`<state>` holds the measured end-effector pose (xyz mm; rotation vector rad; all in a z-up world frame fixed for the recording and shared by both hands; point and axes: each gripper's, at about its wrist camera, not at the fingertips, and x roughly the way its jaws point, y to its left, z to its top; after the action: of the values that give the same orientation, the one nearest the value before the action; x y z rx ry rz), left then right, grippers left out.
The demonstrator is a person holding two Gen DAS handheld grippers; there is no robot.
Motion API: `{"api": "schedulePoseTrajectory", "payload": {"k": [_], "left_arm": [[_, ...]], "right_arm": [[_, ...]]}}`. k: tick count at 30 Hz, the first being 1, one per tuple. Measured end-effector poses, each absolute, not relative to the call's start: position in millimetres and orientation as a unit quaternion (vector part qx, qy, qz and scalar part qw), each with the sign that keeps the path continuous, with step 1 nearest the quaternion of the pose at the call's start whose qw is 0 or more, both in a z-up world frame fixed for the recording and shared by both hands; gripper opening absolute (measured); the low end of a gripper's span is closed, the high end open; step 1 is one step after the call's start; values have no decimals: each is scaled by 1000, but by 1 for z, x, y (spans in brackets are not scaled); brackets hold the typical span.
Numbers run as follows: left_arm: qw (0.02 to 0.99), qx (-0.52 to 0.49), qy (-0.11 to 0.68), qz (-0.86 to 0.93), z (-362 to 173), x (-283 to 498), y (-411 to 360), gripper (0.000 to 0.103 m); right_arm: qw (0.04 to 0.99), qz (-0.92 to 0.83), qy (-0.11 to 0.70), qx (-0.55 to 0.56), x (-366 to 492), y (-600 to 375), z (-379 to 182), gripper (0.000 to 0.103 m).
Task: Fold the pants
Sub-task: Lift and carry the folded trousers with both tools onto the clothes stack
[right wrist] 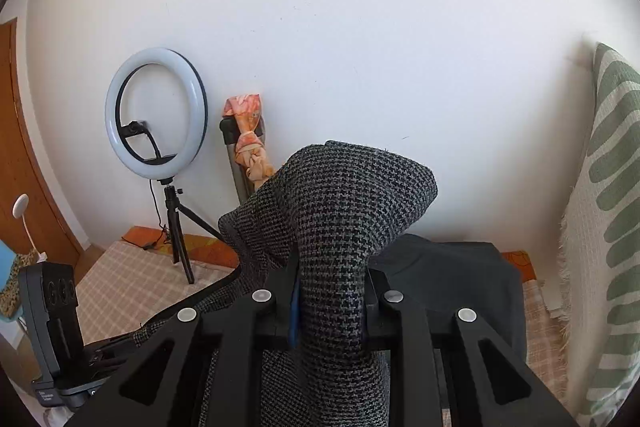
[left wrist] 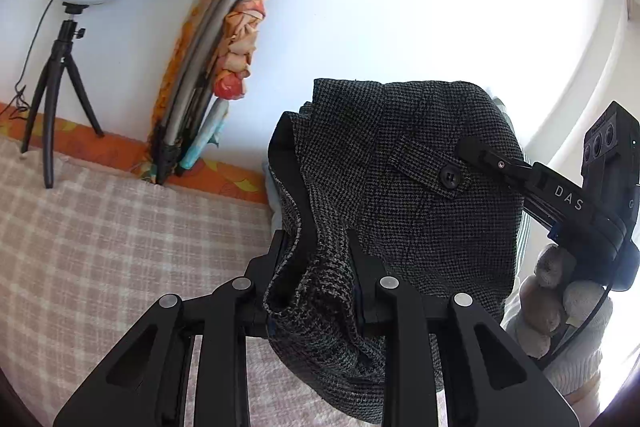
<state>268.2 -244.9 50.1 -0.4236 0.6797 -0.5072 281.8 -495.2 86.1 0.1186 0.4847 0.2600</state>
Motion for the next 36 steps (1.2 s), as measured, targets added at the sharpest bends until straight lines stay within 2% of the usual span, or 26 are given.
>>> {"api": "schedulePoseTrajectory", "payload": {"k": [11,21,25,27,29,33,36], "left_arm": [[902,-183,302,-249,45,323,-334,25],[887,-174,360,-231,-11,355,-367,25],[888,-162,364,-230,-17,356,-373,25],[889,-153,364,-233,-16,354,-375,25],[890,-143,364,-234,-13,351,-378,26],[889,-139,369,-235,-8,354,-381,31],[893,-121,367,-229,-2,349,-376,36]], "right_arm": [[966,108,231,44,353,-563,81,20],[951,86,296,10,425,-572,12,20],[947,67,315,9,440,-579,-8,24],[945,48,323,10,444,-584,-14,33],[943,35,330,16,446,-590,-18,39],[943,-35,331,-11,446,-598,-18,70],[944,-46,325,16,438,-609,-11,75]]}}
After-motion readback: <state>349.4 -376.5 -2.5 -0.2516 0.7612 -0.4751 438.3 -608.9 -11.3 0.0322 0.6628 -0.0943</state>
